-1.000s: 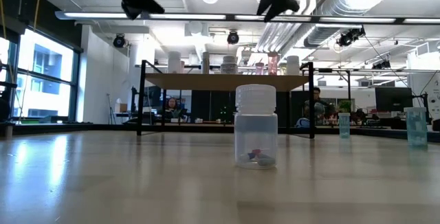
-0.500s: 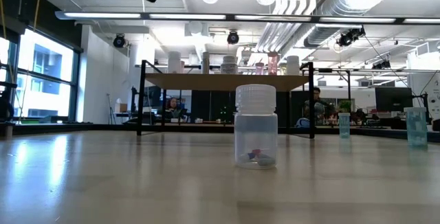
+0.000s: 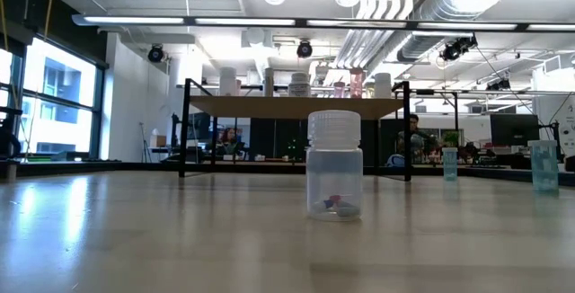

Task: Pick and place medicine bottles onto shelf by color
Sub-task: Put the white pill bottle on the shelf

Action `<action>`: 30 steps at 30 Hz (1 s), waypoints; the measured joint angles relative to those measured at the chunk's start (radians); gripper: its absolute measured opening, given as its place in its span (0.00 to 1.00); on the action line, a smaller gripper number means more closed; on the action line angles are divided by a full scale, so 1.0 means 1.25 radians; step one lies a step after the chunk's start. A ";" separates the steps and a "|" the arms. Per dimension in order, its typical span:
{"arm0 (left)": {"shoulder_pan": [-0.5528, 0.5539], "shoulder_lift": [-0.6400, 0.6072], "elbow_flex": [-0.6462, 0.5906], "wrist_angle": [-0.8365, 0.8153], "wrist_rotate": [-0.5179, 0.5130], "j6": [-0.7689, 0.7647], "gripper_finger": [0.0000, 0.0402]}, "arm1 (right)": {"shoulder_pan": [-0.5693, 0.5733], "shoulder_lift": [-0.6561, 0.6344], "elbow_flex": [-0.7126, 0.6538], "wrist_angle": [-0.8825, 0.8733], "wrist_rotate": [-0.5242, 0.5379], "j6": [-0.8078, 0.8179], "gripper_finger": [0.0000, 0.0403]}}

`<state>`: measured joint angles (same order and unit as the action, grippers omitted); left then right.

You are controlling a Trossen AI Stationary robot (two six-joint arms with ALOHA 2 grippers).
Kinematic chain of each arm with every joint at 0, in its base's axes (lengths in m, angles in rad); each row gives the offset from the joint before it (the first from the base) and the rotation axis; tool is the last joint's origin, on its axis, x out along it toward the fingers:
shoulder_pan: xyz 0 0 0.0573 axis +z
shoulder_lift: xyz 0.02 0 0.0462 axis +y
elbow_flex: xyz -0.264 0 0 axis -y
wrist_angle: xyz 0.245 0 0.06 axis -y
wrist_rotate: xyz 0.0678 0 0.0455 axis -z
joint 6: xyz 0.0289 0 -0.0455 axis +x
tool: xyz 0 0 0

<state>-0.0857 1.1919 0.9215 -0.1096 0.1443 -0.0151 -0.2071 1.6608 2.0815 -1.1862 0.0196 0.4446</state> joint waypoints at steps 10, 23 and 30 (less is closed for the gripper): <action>-0.092 0.130 0.000 0.149 -0.069 0.066 0.70 | 0.016 0.000 0.000 0.000 0.000 -0.006 0.43; -0.139 0.312 0.000 0.250 -0.123 0.078 0.70 | 0.016 0.000 0.000 0.001 0.015 -0.006 0.43; -0.149 0.390 0.000 0.333 -0.146 0.078 0.70 | 0.016 0.000 0.000 0.001 0.027 -0.006 0.43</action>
<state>-0.2714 1.6797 0.9215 0.3068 -0.0387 0.0822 -0.1875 1.6608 2.0810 -1.1851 0.0528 0.4370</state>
